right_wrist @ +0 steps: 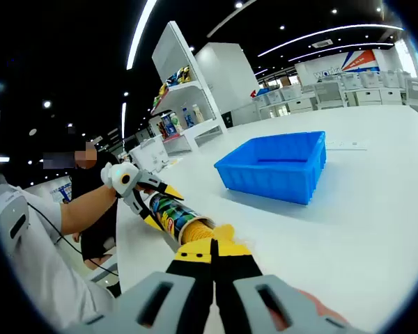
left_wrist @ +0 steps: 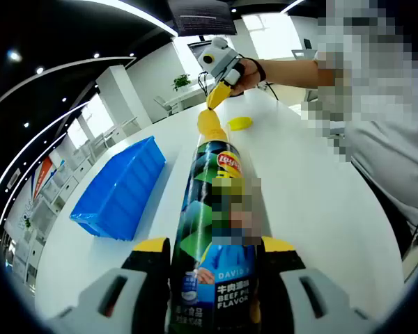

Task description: Open the lid of the chip container on the table, take out the chips, place them into the box in front of the container, and close the lid

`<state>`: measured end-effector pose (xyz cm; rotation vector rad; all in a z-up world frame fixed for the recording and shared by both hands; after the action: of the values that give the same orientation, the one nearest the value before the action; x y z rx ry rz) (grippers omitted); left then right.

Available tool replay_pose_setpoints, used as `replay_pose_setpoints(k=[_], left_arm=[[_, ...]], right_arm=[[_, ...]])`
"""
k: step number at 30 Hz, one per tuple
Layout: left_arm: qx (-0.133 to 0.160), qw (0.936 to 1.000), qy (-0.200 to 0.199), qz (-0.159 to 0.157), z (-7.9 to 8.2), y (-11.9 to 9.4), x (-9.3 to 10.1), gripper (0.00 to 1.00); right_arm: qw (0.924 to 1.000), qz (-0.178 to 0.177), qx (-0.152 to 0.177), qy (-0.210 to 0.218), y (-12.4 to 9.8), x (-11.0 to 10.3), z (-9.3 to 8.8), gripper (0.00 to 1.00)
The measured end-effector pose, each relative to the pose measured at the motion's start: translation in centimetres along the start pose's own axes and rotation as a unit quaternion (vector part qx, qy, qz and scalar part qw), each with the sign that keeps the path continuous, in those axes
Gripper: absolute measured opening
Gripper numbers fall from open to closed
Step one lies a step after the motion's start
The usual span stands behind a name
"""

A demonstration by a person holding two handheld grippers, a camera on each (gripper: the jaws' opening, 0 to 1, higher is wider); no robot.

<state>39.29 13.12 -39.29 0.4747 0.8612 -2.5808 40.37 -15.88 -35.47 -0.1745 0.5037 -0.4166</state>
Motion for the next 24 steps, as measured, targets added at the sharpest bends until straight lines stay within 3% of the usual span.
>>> replay_pose_setpoints(k=[24], left_arm=[[-0.002, 1.0, -0.001, -0.001, -0.1, 0.1, -0.1, 0.51]], right_arm=[[0.9993, -0.004, 0.006, -0.037, -0.7, -1.4, 1.9, 0.0]])
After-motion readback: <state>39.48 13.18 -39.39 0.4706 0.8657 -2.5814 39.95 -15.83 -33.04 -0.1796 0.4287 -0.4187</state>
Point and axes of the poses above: the point that each gripper's makers call its tool centre point, and the gripper's own axes: y roughly forward along the fingers, x roughly to its right, z roughly out of its top, the point moved 6 cm from there along -y, roughly backward along the fingers, and after that the axes turned 10 degrees about z, right-handed, at the moved point
